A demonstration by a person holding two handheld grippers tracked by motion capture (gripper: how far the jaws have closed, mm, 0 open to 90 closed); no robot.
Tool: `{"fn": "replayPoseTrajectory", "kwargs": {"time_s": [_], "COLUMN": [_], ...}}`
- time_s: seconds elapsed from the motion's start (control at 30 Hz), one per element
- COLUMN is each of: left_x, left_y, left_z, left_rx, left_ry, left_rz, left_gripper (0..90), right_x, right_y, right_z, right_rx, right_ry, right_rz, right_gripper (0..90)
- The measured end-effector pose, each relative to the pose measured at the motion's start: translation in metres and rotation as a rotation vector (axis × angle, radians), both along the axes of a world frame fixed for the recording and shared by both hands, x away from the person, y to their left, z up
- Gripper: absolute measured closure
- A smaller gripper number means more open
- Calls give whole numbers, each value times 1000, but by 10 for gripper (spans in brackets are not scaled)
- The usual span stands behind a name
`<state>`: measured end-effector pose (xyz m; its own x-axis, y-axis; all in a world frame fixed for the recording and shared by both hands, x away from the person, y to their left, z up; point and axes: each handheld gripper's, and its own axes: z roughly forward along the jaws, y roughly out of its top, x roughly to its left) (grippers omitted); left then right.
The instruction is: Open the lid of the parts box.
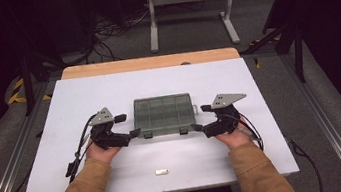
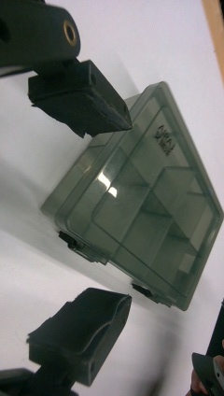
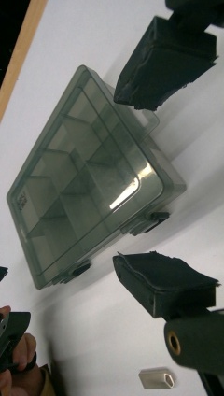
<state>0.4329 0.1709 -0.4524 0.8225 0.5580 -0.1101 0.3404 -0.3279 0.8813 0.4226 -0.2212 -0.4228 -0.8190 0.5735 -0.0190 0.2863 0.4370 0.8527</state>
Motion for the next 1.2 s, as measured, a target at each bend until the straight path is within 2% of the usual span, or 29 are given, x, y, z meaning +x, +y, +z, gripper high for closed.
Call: {"fn": "replayPoseTrajectory", "kwargs": {"time_s": [0.3, 0.37, 0.77, 1.03, 1.2], "left_x": [2, 2, 4, 4, 5], "left_y": [-4, -5, -7, -10, -10], "left_z": [-7, -10, -17, -20, -20], "left_rx": [60, 67, 117, 152, 149], "left_ry": [25, 49, 94, 100, 102], "left_rz": [-14, -12, -37, -62, -64], "left_gripper": [196, 204, 262, 319, 387], "right_x": [1, 1, 0, 1, 3], "right_y": [-1, 0, 0, 1, 3], "right_z": [-12, -14, -22, -24, -26], "right_rx": [-30, -38, -64, -73, -87], "right_ry": [41, 48, 78, 83, 81], "right_rz": [-12, -10, -11, -8, -9], "right_gripper": [221, 226, 268, 340, 431]}}
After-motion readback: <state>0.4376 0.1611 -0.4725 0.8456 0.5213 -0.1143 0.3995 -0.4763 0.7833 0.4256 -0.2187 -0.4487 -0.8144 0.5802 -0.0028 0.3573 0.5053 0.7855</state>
